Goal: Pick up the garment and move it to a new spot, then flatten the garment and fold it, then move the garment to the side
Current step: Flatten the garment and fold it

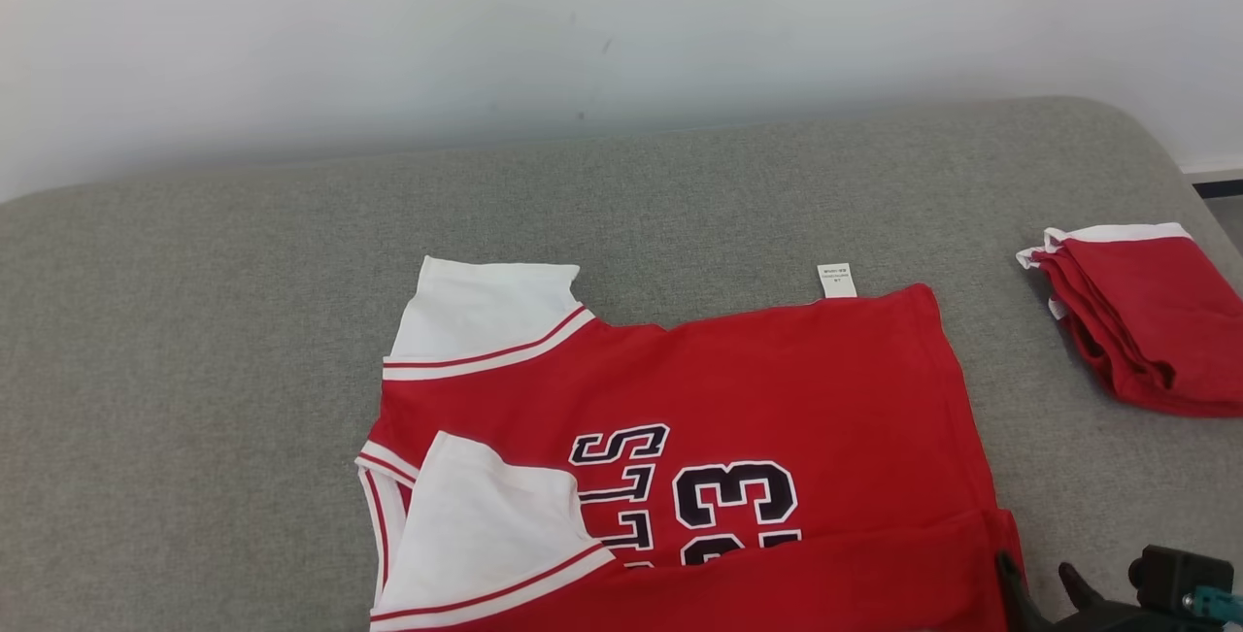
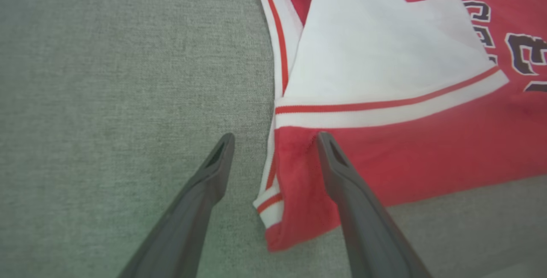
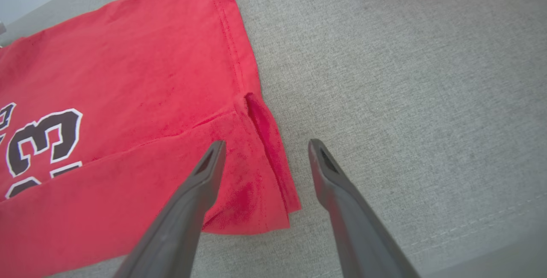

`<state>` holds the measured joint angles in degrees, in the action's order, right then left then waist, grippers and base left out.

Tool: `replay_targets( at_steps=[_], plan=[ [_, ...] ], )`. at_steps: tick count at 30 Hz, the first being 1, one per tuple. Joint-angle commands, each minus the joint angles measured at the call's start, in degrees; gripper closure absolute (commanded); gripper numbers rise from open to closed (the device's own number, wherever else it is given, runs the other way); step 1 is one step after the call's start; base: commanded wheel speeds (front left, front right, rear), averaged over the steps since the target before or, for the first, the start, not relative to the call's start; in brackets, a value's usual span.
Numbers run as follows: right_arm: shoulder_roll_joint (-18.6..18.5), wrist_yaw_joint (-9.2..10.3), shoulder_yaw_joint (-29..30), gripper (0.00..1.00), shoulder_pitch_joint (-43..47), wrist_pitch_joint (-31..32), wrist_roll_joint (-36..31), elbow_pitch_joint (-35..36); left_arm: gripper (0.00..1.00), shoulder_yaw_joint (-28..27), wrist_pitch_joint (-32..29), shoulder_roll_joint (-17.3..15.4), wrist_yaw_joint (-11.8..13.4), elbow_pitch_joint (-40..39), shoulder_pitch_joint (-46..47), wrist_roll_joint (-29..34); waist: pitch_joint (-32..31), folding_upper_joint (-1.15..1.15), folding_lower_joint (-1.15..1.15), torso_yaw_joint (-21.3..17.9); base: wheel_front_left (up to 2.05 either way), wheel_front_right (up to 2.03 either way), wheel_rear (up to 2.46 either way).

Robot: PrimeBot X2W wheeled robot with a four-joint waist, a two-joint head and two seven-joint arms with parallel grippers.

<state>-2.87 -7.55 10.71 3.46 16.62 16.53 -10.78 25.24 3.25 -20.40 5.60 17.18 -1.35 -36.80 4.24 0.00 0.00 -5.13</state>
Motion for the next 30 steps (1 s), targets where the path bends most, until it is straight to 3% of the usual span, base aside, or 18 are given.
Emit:
replay_targets(
  at_steps=[1, 7, 12, 16, 22, 30],
  plan=[
    [-0.05, 0.13, 0.20, 0.00, -0.65, -0.14, -0.26, 0.53, 0.00, -0.25, 0.56, -0.48, 0.19, -0.45, -0.50, 0.94, -0.03, 0.00, 0.00, -0.04, 0.00, 0.00, 0.00],
    [-0.02, 0.13, 1.25, 0.00, -3.52, 1.66, -1.47, 4.32, 0.00, -2.03, 2.72, -2.16, 0.88, -3.68, 1.89, 1.35, 0.42, 0.00, 0.00, -0.10, 0.00, 0.00, 0.00],
    [-0.67, 0.13, 0.76, 0.00, -8.73, 6.04, -3.56, 7.02, 0.00, -3.06, 0.20, -3.95, 0.32, -5.10, 7.27, 1.20, 2.68, 0.00, 0.00, -0.21, 0.00, 0.00, 0.00],
    [-1.87, 0.13, 0.12, 0.00, -15.91, 12.85, -3.81, 6.21, 0.00, -3.23, -4.05, -5.26, -0.57, -5.56, 14.11, 1.02, 6.36, 0.00, 0.00, -0.63, 0.00, 0.00, 0.00],
    [-3.87, 0.13, -2.56, 0.00, -25.36, 19.19, -3.03, 2.22, 0.00, -1.86, -11.25, -4.38, -3.19, -2.71, 26.69, 0.07, 10.78, 0.00, 0.00, -0.98, 0.00, 0.00, 0.00],
    [-4.81, 0.13, -6.87, 0.00, -34.85, 21.44, -2.37, -2.07, 0.00, -0.39, -15.55, -4.44, -3.52, 3.42, 39.45, 3.28, 15.99, 0.00, 0.00, -2.96, 0.00, 0.00, 0.00]
  ],
)
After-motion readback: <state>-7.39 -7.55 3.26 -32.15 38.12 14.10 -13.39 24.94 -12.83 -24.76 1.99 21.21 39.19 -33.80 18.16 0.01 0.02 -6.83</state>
